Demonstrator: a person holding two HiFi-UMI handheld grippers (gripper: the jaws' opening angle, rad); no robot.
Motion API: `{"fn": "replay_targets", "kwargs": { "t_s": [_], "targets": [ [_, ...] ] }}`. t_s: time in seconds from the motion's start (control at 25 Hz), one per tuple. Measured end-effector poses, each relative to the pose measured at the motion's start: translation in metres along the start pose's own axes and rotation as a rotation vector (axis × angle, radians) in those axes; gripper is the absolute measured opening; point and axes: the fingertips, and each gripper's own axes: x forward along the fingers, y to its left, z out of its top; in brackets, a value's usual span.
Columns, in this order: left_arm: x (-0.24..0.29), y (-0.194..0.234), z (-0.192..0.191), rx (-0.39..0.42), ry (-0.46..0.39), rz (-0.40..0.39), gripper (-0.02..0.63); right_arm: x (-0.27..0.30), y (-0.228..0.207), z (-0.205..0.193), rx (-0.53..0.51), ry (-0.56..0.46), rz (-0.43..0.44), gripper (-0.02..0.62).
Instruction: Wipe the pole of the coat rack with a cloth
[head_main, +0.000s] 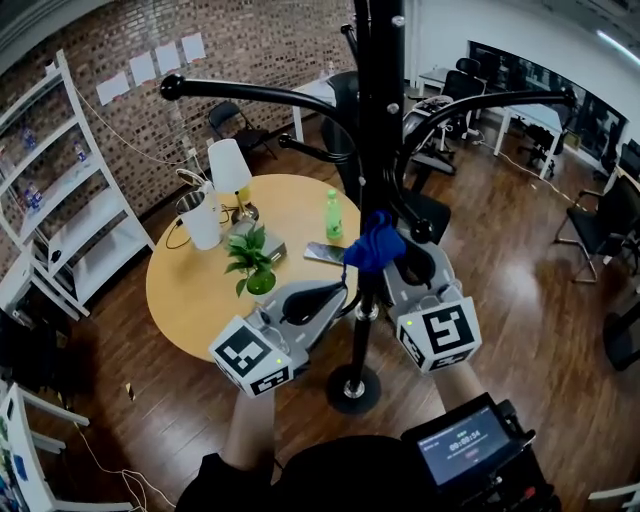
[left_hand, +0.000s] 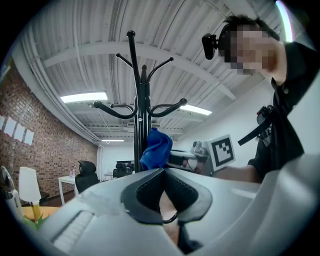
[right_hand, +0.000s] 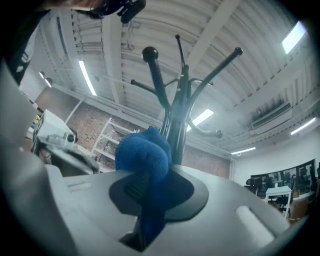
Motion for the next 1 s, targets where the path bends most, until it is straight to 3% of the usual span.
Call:
{"fn": "replay_targets", "kwargs": {
  "t_s": [0.2, 0.4, 0.68, 1.0],
  "targets": [
    [0.003, -0.001, 0.008, 0.026, -0.016, -0.019, 0.000, 0.011, -0.013, 0.056, -0.018, -0.124, -0.017, 0.052],
    [0.000, -0.003, 0.013, 0.039, -0.020, -0.012, 0.000, 0.014, -0.019, 0.074, -0.020, -0.156, -0.027, 0.052],
    [-0.005, -0.003, 0.011, 0.029, -0.015, 0.003, 0.000, 0.011, -0.018, 0.067, -0.009, -0.178, -0.052, 0.052],
    [-0.011, -0.006, -0.006, -0.015, 0.002, 0.011, 0.000, 0.004, -0.005, 0.012, 0.000, -0.068, -0.048, 0.052]
  ]
}}
